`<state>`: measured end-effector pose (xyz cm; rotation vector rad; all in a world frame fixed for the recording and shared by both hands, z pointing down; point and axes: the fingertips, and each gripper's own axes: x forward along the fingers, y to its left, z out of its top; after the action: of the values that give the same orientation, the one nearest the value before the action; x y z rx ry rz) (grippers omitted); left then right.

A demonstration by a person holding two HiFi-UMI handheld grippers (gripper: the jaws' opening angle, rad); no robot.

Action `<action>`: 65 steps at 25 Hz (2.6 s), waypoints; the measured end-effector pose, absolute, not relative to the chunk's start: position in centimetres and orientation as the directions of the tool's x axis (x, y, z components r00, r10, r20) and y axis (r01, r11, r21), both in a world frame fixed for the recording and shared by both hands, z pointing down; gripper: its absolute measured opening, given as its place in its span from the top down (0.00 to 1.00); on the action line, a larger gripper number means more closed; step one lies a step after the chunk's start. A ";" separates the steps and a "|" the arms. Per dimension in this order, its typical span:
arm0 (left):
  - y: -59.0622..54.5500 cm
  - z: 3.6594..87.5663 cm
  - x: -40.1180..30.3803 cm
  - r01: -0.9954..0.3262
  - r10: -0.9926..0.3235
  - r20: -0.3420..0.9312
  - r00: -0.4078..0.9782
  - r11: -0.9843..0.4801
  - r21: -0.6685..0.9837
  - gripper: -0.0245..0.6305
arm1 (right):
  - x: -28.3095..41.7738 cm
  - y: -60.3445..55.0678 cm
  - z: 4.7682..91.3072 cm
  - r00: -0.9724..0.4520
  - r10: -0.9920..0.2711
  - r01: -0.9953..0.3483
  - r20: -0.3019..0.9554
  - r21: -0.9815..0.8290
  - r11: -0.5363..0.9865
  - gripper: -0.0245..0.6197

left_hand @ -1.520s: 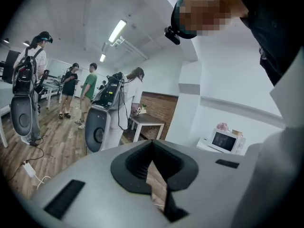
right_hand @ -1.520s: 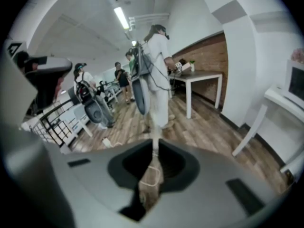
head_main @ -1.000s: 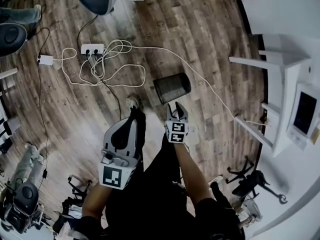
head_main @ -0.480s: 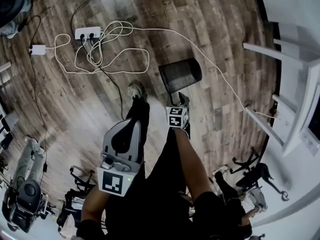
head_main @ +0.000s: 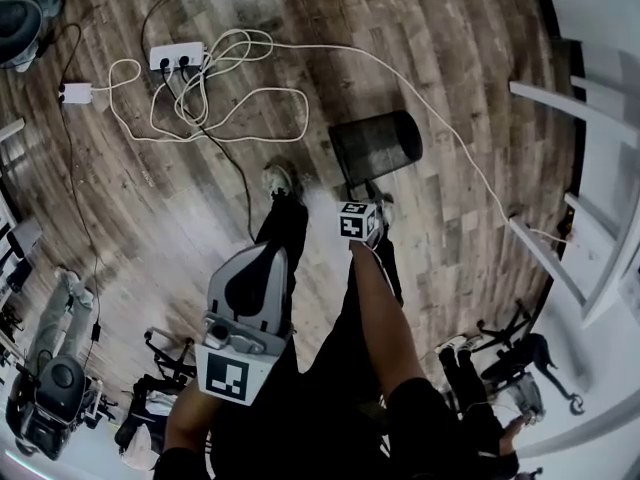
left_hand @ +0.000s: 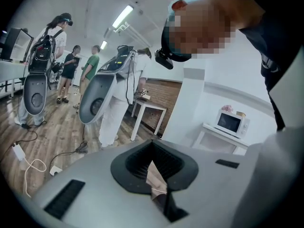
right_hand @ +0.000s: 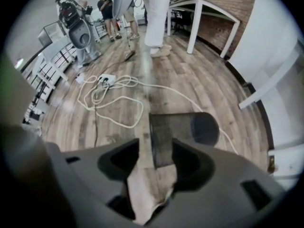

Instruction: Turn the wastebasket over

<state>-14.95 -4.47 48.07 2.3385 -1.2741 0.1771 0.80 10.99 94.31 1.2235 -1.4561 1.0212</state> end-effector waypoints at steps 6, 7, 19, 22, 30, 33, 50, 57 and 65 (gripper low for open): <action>-4.2 49.8 -14.7 -0.823 -0.754 0.345 0.558 -0.451 0.346 0.91 | 1.5 12.1 97.9 -0.031 -0.152 -0.982 0.988 -0.001 0.190 0.62; -4.2 50.0 -14.7 -0.823 -0.753 0.349 0.558 -0.450 0.346 0.91 | 1.5 12.2 98.5 -0.024 -0.147 -0.979 0.989 0.007 0.204 0.62; -4.1 52.4 -14.5 -0.820 -0.738 0.369 0.565 -0.451 0.354 0.91 | 2.6 13.3 103.1 0.041 -0.094 -0.981 0.995 0.058 0.183 0.62; -3.9 52.7 -14.3 -0.817 -0.735 0.370 0.569 -0.451 0.359 0.91 | 2.5 13.3 104.0 0.045 -0.074 -0.972 0.996 0.061 0.228 0.61; -3.6 53.4 -14.3 -0.812 -0.721 0.386 0.576 -0.450 0.372 0.91 | 2.3 12.6 104.5 0.059 -0.059 -0.971 0.997 0.071 0.228 0.59; -3.6 53.2 -14.0 -0.811 -0.718 0.389 0.578 -0.449 0.376 0.91 | 2.6 12.4 103.9 0.051 -0.060 -0.971 0.997 0.064 0.228 0.60; -3.7 51.4 -10.4 -0.791 -0.708 0.371 0.601 -0.457 0.407 0.91 | 10.2 10.0 97.4 0.034 -0.139 -0.996 0.990 0.045 0.072 0.79; -2.9 51.1 -8.6 -0.783 -0.691 0.383 0.613 -0.467 0.411 0.91 | 14.6 10.3 95.7 0.070 -0.159 -0.998 0.985 0.070 -0.008 0.85; -2.1 51.4 -6.7 -0.779 -0.683 0.388 0.619 -0.467 0.418 0.91 | 18.2 9.7 94.5 0.080 -0.181 -0.996 0.980 0.071 -0.057 0.88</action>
<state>-6.72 -2.14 51.38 2.2776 -1.1455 0.2219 18.20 9.72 94.52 1.4161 -1.2612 1.0961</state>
